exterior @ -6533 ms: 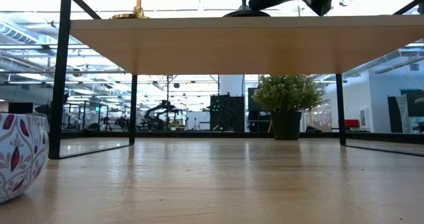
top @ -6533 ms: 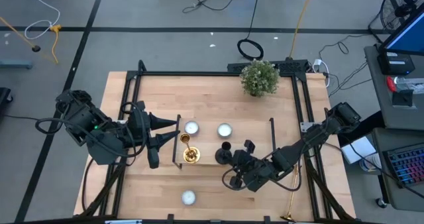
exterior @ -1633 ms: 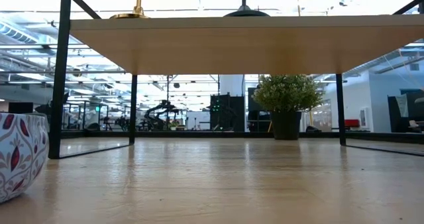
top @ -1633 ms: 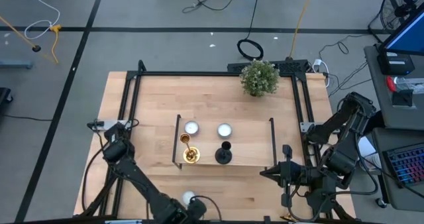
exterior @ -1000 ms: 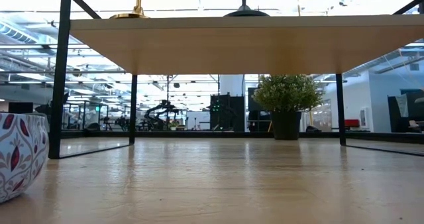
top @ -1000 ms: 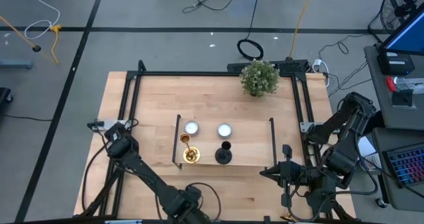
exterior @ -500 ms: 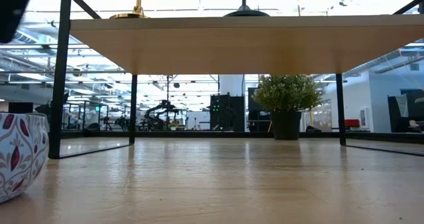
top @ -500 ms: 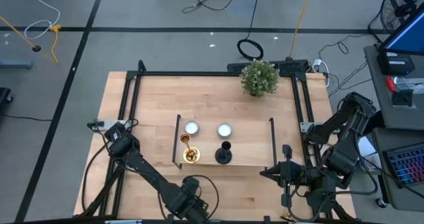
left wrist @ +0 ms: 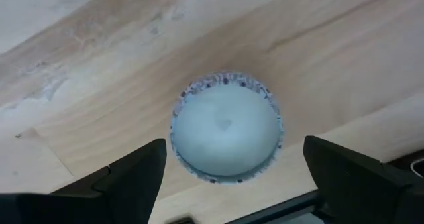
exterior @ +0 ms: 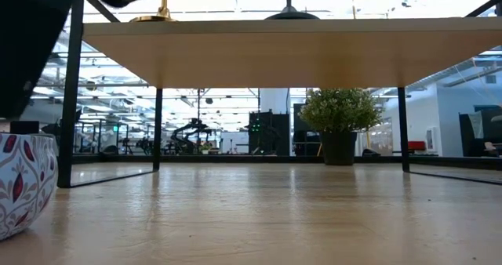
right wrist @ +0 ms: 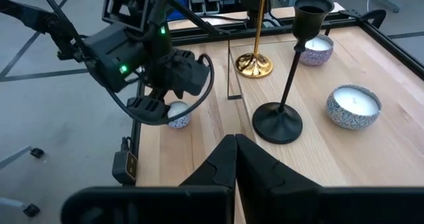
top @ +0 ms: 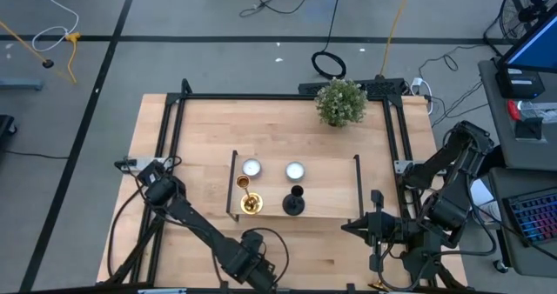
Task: Pick & Place candle stick holders
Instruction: Put the white red scented candle on the shelf
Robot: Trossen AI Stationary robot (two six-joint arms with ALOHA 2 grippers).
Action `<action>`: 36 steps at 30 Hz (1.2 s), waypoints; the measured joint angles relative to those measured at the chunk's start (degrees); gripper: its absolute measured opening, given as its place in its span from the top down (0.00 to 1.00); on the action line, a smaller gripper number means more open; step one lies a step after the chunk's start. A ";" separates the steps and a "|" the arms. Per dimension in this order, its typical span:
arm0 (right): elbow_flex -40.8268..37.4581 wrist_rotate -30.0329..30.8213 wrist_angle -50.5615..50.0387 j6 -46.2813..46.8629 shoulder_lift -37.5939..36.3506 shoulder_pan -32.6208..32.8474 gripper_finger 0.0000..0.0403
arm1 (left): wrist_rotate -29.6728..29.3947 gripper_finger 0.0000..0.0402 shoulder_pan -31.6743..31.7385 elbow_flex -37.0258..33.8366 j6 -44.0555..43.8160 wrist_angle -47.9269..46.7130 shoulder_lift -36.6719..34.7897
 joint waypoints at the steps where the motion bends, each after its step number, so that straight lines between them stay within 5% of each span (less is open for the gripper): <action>1: 0.00 0.00 -0.02 0.00 0.00 0.00 1.00 | 0.30 0.10 -0.02 -0.35 -0.11 0.37 0.01; 23: 0.00 -0.15 -0.02 0.28 0.00 0.00 1.00 | 0.77 0.10 0.06 -5.27 -0.25 5.84 -0.01; 31: 0.00 -0.13 0.02 1.07 0.00 0.00 1.00 | 0.77 0.30 0.04 -5.21 -1.62 5.94 -0.03; 36: 0.00 -0.11 0.04 1.77 0.00 0.00 1.00 | 1.56 0.30 -0.07 -5.12 -1.96 6.12 -0.28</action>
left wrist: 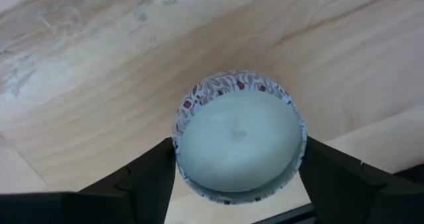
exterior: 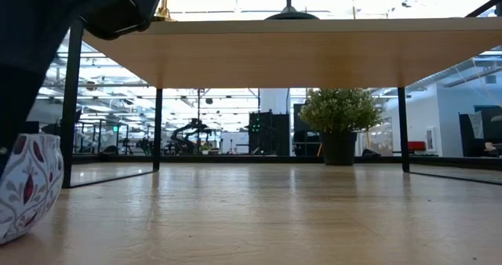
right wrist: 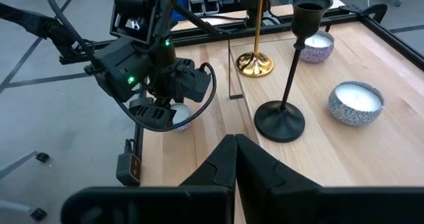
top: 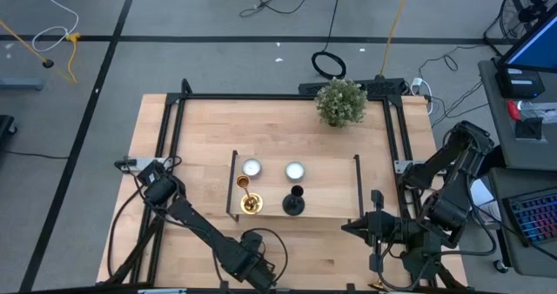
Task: Pick & Place candle stick holders
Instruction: Put the white red scented candle on the shelf
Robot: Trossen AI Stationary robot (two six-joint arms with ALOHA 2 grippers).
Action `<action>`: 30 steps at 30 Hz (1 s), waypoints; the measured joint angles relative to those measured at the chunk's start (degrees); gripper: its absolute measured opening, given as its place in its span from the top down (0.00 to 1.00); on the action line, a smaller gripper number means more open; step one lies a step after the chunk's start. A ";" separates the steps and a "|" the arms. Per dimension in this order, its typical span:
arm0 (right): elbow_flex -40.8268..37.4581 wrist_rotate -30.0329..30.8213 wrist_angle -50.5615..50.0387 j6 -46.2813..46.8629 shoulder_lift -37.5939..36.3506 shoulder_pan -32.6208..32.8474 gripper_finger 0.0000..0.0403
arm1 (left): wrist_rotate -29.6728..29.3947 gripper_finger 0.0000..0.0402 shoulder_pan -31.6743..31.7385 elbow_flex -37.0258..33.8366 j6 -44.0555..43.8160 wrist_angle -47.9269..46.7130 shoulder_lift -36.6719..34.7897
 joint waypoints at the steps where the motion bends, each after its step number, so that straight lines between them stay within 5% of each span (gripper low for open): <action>1: 0.00 -0.02 0.00 -0.01 0.00 0.00 1.00 | 0.44 0.30 -0.18 0.00 -0.04 -0.06 -0.16; 8: 0.00 -2.21 2.23 -1.67 0.02 0.11 1.00 | 0.60 0.31 -2.50 1.83 -3.51 0.18 -1.68; 14: 0.00 -3.07 4.70 -5.66 0.02 0.11 1.00 | -9.13 0.33 -5.67 2.21 -10.52 0.67 -7.46; 24: 0.02 -3.14 8.33 -11.85 0.02 -0.02 0.87 | -41.16 0.67 -9.56 2.24 -10.92 8.16 -19.50; 30: 0.02 -4.59 8.16 -10.95 0.02 -0.74 0.73 | -44.21 0.91 -8.59 2.29 -3.27 11.64 -21.61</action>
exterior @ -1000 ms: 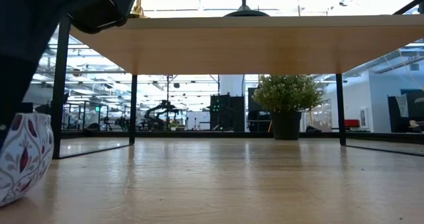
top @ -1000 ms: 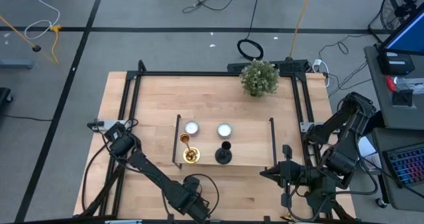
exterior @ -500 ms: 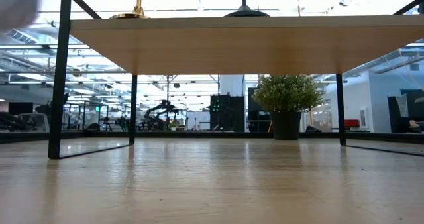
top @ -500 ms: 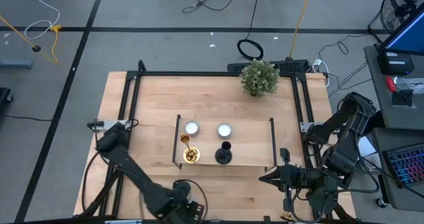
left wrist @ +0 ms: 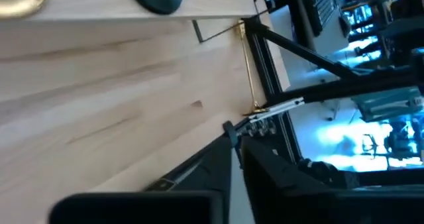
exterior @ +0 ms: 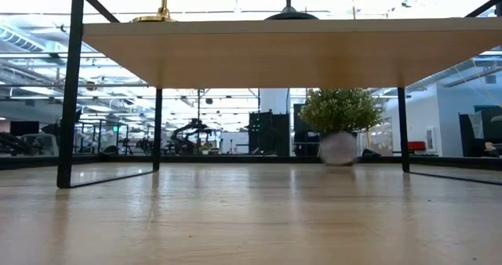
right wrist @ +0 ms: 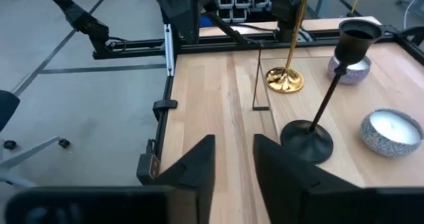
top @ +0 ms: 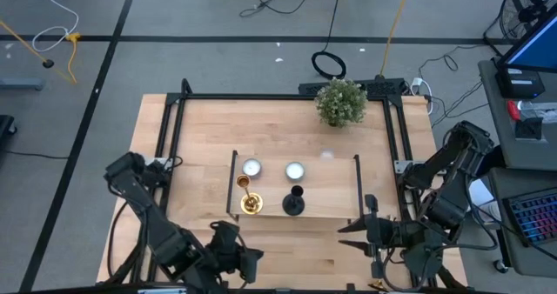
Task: Pick & Place candle stick holders
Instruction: Put the white red scented candle on the shelf
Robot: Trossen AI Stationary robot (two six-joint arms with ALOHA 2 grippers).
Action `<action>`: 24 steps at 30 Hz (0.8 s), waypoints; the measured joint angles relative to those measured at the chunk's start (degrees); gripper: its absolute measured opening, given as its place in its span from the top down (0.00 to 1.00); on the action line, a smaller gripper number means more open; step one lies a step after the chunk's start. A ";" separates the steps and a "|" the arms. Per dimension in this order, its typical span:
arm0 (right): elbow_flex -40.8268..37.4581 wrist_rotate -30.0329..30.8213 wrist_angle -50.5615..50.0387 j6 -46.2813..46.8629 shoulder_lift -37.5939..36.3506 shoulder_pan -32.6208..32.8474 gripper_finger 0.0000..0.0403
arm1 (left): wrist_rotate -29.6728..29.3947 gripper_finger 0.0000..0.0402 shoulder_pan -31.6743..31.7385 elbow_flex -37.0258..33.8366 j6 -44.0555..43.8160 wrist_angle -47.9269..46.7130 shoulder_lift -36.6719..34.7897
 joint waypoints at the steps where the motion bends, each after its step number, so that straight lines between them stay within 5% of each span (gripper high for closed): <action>1: 0.00 -0.04 -0.04 0.08 0.00 0.02 0.72 | 0.01 0.94 0.12 0.00 0.59 0.13 0.00; 5: 0.00 -0.07 -0.02 0.63 0.00 0.04 0.67 | 3.05 0.99 0.54 0.00 2.34 0.44 0.04; 11: 0.00 -0.07 -0.02 0.67 0.00 0.08 0.66 | 7.92 0.92 0.47 -0.02 6.66 3.07 0.08; 24: 0.00 -0.11 -0.02 0.01 -0.27 0.09 0.66 | 7.37 0.99 -0.59 -0.08 16.18 12.93 -0.36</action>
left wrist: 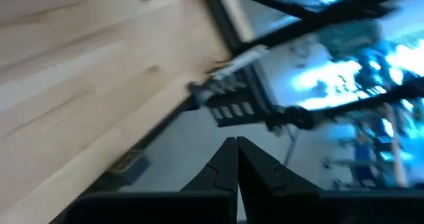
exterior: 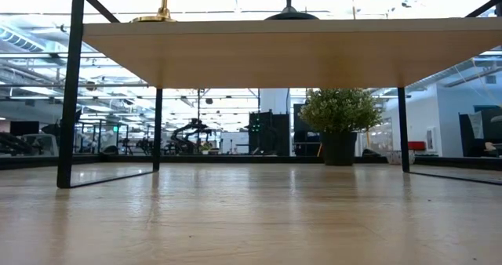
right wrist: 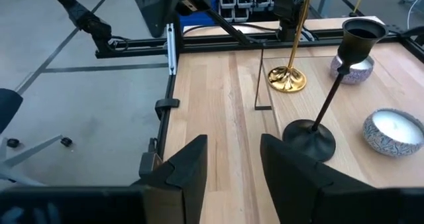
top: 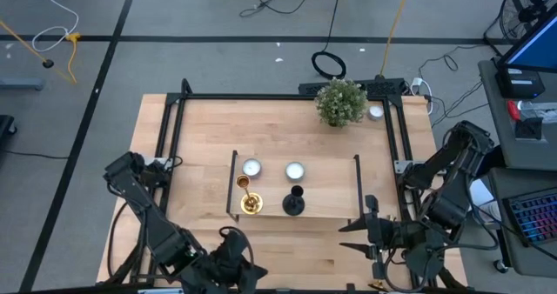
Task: Pick & Place candle stick holders
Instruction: Put the white red scented candle on the shelf
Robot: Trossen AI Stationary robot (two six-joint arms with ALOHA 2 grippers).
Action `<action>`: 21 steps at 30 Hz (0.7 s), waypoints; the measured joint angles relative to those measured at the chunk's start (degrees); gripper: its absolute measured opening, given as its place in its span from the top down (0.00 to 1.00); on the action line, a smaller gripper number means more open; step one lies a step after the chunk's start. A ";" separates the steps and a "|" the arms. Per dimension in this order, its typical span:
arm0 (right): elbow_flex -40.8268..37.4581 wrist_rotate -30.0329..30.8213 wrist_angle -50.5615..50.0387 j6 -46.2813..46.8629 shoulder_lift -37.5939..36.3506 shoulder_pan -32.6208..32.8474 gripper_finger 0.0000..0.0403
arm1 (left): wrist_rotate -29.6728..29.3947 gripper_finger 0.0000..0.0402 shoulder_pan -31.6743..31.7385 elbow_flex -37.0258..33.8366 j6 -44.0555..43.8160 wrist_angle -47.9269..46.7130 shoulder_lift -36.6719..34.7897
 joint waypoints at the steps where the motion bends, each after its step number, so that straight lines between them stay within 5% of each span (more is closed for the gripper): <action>1: 0.00 0.00 0.00 -0.03 -0.22 0.00 0.66 | -0.11 0.99 0.00 -0.01 3.27 2.87 0.03; 12: 0.00 0.05 4.78 -9.26 -4.20 0.00 0.67 | 0.90 0.98 1.83 -0.01 56.15 47.52 -2.04; 21: 0.00 0.22 9.65 -18.11 -7.56 -2.09 0.67 | 5.97 0.99 8.84 0.01 74.17 42.31 -11.62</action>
